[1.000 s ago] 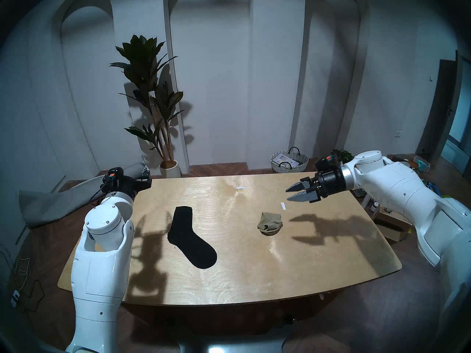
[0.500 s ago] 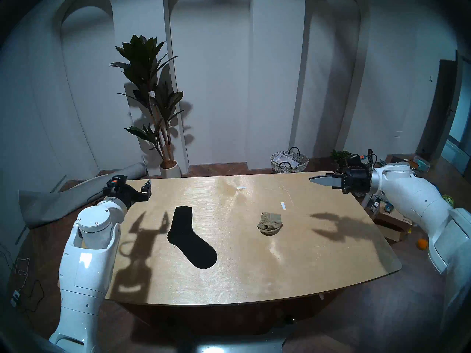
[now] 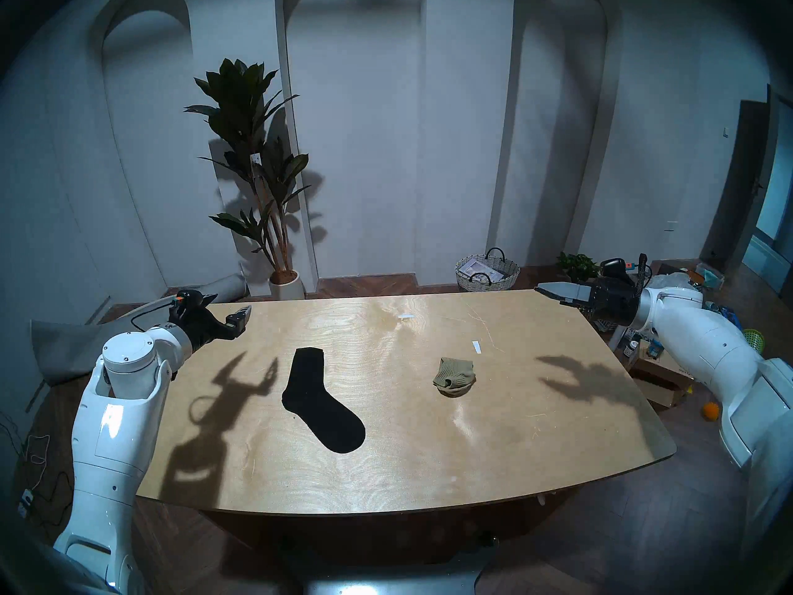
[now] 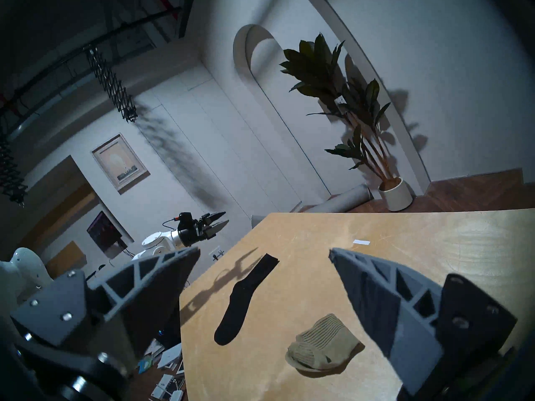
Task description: Fold socks in half once and place them neatly on the table
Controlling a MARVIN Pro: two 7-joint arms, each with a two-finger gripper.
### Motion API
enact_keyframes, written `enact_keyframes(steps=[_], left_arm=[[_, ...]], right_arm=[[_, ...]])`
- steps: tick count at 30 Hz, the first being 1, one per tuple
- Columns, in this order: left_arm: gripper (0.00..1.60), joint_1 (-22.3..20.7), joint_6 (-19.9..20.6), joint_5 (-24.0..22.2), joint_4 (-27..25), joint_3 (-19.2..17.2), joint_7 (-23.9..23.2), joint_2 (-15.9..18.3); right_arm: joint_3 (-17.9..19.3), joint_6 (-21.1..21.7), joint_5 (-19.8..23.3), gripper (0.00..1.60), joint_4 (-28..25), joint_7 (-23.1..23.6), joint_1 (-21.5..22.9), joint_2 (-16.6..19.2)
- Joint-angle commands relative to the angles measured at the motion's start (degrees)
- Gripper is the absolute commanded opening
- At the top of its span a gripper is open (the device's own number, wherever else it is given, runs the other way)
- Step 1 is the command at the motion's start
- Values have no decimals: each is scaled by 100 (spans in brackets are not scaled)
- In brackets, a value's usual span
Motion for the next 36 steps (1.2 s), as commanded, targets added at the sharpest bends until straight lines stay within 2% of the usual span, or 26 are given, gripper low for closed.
enact_keyframes(steps=[1,8,17,26,28,29,36], left_arm=[[160,-601,19,-275,542,67,-745,538],[160,-974,132,-582,1129,204,-1370,569],[160,-1381,285,-821,1559,375,-1863,640],[160,-1899,1069,-1403,2394,18,-2045,621],[160,-1886,1140,-1473,2418,-21,-2056,628],[160,-1980,1309,-1584,2555,-84,-2023,586],[160,-2289,1834,-1862,2987,-119,-1887,432]], right_arm=[[71,-186,126,160,-63,23,-99,-201],[121,-313,177,160,51,-90,-176,-296],[292,-667,226,160,343,-428,-129,-400],[422,-970,281,160,525,-640,-135,-540],[437,-1005,286,160,542,-658,-137,-555],[456,-1054,294,160,567,-683,-138,-576],[518,-1217,318,160,641,-744,-146,-642]])
